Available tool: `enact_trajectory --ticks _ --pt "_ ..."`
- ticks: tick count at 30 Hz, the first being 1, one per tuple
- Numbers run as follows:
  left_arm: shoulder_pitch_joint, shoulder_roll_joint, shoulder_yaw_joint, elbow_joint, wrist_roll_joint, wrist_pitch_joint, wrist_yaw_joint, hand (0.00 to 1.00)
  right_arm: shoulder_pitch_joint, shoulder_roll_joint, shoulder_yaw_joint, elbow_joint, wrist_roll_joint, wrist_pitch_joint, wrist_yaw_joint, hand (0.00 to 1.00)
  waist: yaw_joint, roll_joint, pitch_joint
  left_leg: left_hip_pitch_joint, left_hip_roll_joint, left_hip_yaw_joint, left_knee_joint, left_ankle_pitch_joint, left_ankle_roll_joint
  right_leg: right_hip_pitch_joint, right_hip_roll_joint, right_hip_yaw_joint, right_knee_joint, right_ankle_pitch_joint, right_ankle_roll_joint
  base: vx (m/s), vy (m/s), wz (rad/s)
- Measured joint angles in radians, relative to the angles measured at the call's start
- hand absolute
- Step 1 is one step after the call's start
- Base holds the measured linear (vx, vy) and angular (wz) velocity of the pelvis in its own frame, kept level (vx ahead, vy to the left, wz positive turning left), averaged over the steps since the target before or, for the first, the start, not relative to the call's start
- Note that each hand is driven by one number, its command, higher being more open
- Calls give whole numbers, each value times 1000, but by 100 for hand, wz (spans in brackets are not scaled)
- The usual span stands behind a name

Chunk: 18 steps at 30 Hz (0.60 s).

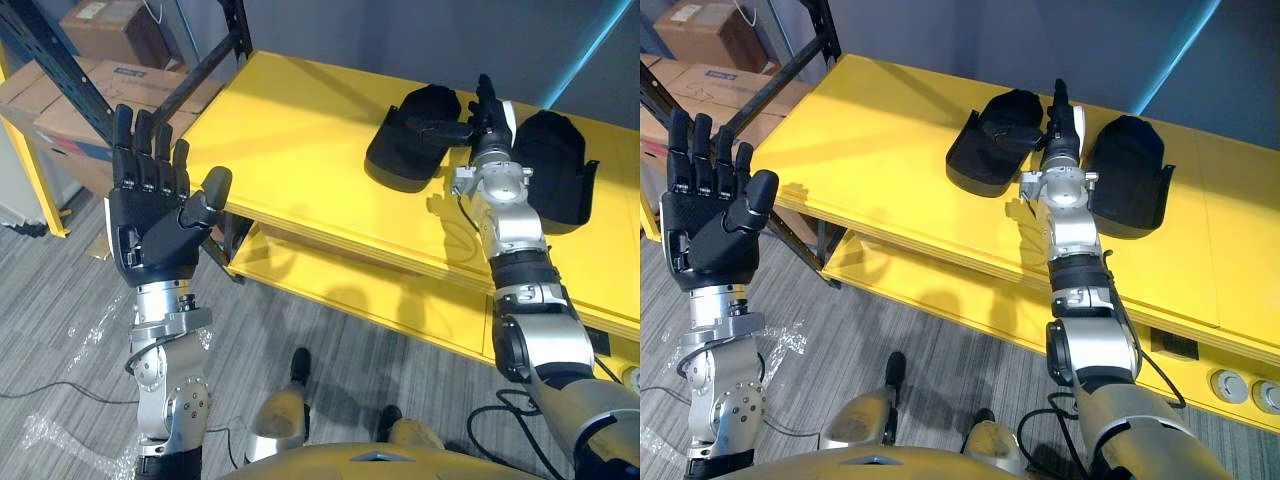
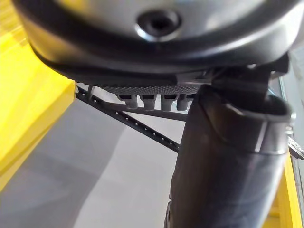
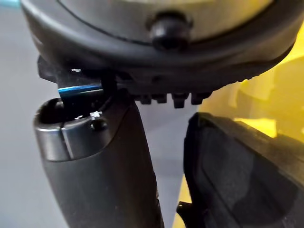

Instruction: Walk over and take three plastic housings, then place them on the shelf

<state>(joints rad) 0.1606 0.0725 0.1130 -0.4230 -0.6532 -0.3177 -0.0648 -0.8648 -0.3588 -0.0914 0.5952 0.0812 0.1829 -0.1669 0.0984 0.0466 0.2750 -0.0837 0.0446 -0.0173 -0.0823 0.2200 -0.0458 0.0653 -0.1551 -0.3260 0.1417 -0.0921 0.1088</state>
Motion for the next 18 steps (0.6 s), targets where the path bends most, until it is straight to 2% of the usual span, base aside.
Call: enact_trajectory --ticks 2,6,8,12,14,18 --pt "-6 -7 -1 -2 0 -7 17 100 -41 -7 0 26 -1 26 1 100 1 3 29 0 -1 0 11 0 0 -1 -3 1 12 -3 -4 26 -50 -1" --pt "-12 -20 -32 -18 0 -9 48 100 -94 -43 1 81 -31 35 -3 100 6 16 64 -15 0 -7 13 1 -2 -19 -3 -2 29 -9 -10 -20 -28 3" --pt "-15 -19 -47 -20 1 -11 53 100 -130 -66 4 100 -35 52 -15 100 5 24 104 -16 -2 -9 14 2 -4 -39 -16 -1 70 -32 -7 -42 -20 4" --pt "-17 -18 -60 -21 1 -12 65 100 -168 -100 4 104 -34 45 -40 100 5 25 121 -50 -3 -17 14 7 -10 -84 -22 -3 118 -51 -12 -18 -28 5" --pt "-20 -18 -67 -21 1 -13 75 100 -184 -124 3 104 -33 43 -42 100 6 28 148 -49 -2 -23 14 8 -12 -89 -29 -9 138 -61 -12 -13 -32 7" --pt "-20 -17 -66 -21 0 -33 88 100 -185 -132 6 103 -34 -2 -35 100 5 27 157 -62 -5 -25 11 11 -15 -119 -38 -7 177 -81 -12 1 -39 3"
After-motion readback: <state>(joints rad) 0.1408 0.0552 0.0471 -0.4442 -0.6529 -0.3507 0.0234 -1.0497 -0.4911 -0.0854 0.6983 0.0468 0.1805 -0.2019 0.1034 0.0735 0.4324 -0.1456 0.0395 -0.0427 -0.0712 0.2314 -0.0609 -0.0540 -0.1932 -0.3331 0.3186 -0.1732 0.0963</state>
